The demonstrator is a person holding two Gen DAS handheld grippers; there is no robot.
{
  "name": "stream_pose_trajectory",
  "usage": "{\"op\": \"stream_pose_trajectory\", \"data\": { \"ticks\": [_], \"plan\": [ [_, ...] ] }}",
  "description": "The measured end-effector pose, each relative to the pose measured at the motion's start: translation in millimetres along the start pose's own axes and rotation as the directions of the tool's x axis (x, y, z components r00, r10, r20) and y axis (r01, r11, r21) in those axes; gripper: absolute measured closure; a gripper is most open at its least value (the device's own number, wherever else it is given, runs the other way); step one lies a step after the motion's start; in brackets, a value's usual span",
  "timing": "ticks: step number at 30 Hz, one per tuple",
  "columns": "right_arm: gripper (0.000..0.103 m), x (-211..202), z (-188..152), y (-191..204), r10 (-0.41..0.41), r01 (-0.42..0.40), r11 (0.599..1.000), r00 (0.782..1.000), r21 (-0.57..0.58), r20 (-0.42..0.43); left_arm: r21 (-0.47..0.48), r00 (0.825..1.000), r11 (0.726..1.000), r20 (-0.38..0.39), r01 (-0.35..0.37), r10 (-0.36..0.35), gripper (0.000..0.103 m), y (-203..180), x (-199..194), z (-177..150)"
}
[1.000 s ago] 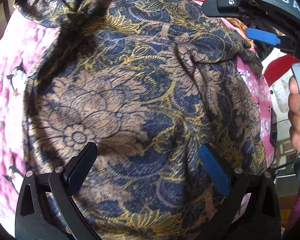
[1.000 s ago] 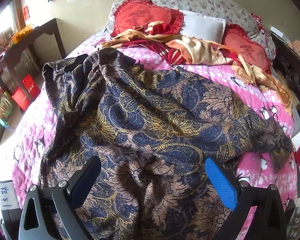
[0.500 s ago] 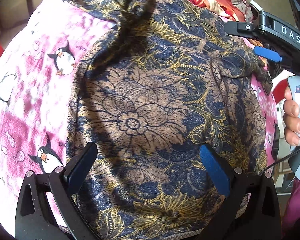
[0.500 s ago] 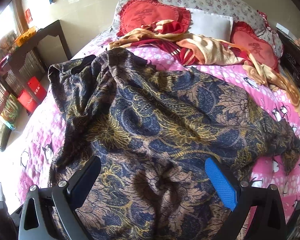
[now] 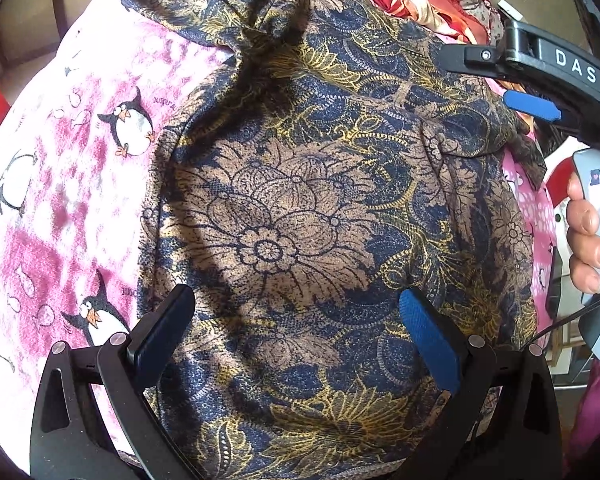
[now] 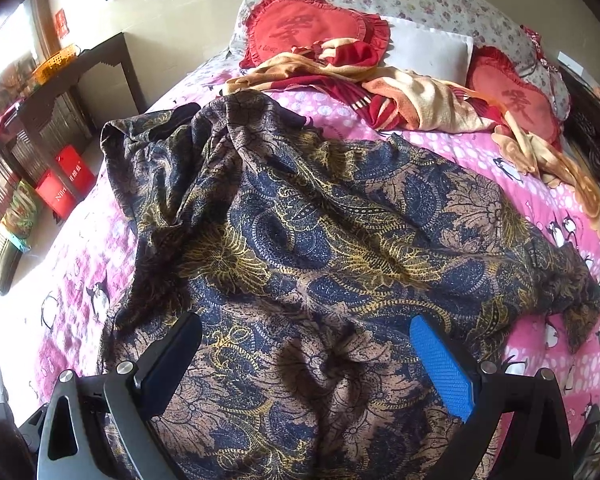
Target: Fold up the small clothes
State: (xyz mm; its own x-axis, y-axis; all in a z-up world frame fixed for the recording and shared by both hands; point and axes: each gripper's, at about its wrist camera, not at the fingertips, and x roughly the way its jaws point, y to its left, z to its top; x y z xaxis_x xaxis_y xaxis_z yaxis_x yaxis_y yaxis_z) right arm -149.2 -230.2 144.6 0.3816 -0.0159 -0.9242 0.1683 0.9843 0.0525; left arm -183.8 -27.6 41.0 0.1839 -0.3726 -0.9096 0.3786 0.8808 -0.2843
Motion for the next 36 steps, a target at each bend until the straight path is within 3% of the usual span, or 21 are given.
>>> {"op": "stream_pose_trajectory", "data": {
  "ticks": [4, 8, 13, 19, 23, 25, 27, 29, 32, 36],
  "plan": [
    [0.000, 4.7, 0.5, 1.6, -0.003, 0.003, 1.000, 1.000, -0.010, -0.004, 0.003, 0.999, 1.000, 0.040, 0.011, -0.011, 0.001, 10.4, -10.6, 17.7],
    [0.000, 13.8, 4.5, 3.4, 0.018, -0.018, 1.000, 1.000, -0.011, -0.005, -0.079, 0.991, 0.997, 0.134, -0.013, 0.023, 0.001, 45.9, -25.5, 56.1],
    [0.000, 23.3, 12.4, 6.3, 0.043, -0.043, 0.999, 0.999, -0.010, 0.002, -0.185, 0.961, 0.981, 0.254, -0.063, 0.109, 0.001, 105.9, -35.9, 127.0],
    [0.000, 29.7, 18.0, 3.5, 0.076, -0.076, 0.997, 0.997, -0.011, -0.001, -0.295, 0.908, 0.947, 0.351, -0.124, 0.228, 0.001, 178.4, -24.8, 214.5],
    [0.000, 33.3, 19.6, -7.8, 0.086, -0.086, 0.996, 0.996, 0.005, -0.005, -0.263, 0.903, 0.950, 0.347, -0.166, 0.254, 0.001, 193.3, -14.6, 254.8],
    [0.000, 36.7, 26.6, -14.1, 0.142, -0.142, 0.989, 0.990, 0.042, 0.000, -0.229, 0.893, 0.950, 0.348, -0.214, 0.285, 0.001, 188.1, -11.4, 265.0],
    [0.000, 38.8, 48.9, -11.5, 0.215, -0.216, 0.974, 0.976, 0.072, 0.020, -0.214, 0.889, 0.937, 0.314, -0.276, 0.334, 0.001, 184.5, -2.7, 270.3],
    [0.000, 37.2, 80.4, 3.2, 0.280, -0.284, 0.957, 0.958, 0.061, 0.063, -0.226, 0.897, 0.934, 0.288, -0.275, 0.334, 0.001, 190.0, 4.7, 271.3],
    [0.005, 42.0, 135.6, 40.0, 0.346, -0.349, 0.937, 0.928, -0.005, 0.142, -0.264, 0.891, 0.922, 0.285, -0.282, 0.354, 0.001, 197.8, 6.1, 257.6],
    [0.015, 88.1, 196.3, 91.8, 0.438, -0.442, 0.897, 0.893, 0.012, 0.102, -0.248, 0.884, 0.898, 0.211, -0.364, 0.416, 0.001, 205.1, 24.8, 245.8]
  ]
}}
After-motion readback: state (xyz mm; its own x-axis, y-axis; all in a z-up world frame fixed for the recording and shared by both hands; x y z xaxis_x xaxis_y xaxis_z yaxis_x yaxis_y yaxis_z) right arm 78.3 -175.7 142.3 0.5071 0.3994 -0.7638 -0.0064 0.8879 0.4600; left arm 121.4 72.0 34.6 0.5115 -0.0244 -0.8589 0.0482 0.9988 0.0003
